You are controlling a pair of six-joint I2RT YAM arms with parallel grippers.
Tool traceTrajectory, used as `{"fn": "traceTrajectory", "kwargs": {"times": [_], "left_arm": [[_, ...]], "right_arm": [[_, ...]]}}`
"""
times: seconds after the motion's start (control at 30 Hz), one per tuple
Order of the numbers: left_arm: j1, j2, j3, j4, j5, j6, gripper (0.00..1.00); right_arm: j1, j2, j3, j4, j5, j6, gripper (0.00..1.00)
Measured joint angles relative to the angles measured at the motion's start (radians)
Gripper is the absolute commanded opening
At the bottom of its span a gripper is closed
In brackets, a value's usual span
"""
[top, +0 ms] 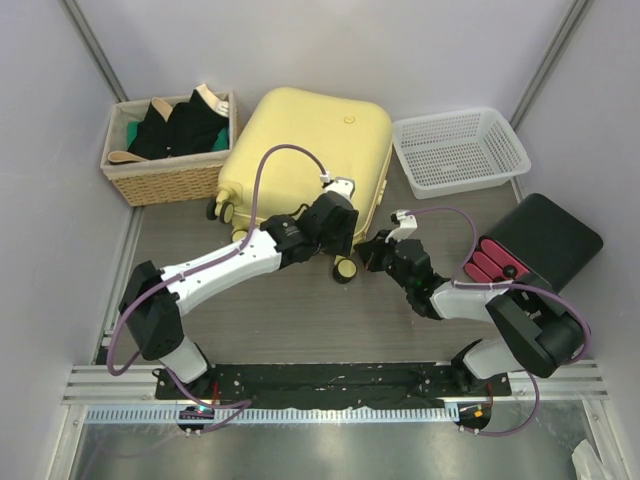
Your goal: Open, take out, and arrange the luggage
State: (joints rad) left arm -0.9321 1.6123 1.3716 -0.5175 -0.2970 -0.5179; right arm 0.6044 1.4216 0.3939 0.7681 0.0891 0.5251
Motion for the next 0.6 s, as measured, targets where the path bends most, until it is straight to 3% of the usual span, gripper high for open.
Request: {"fn": "traceTrajectory", "kwargs": {"times": [0.17, 0.43, 0.6], "left_arm": [[-0.002, -0.025, -0.052, 0.059, -0.018, -0.003, 0.0], [-0.01, -0.16, -0.265, 0.266, -0.047, -0.056, 0.0], [-0.02, -0.292, -0.399, 0.303, -0.068, -0.087, 0.0]], "right_arm": [[-0.002, -0.019, 0.007, -0.043, 0.006, 0.0, 0.01], [-0.024, -0.041, 0.012, -0.084, -0.02, 0.001, 0.01], [-0.047, -0.043, 0.023, -0.109, -0.036, 0.0, 0.01]]}}
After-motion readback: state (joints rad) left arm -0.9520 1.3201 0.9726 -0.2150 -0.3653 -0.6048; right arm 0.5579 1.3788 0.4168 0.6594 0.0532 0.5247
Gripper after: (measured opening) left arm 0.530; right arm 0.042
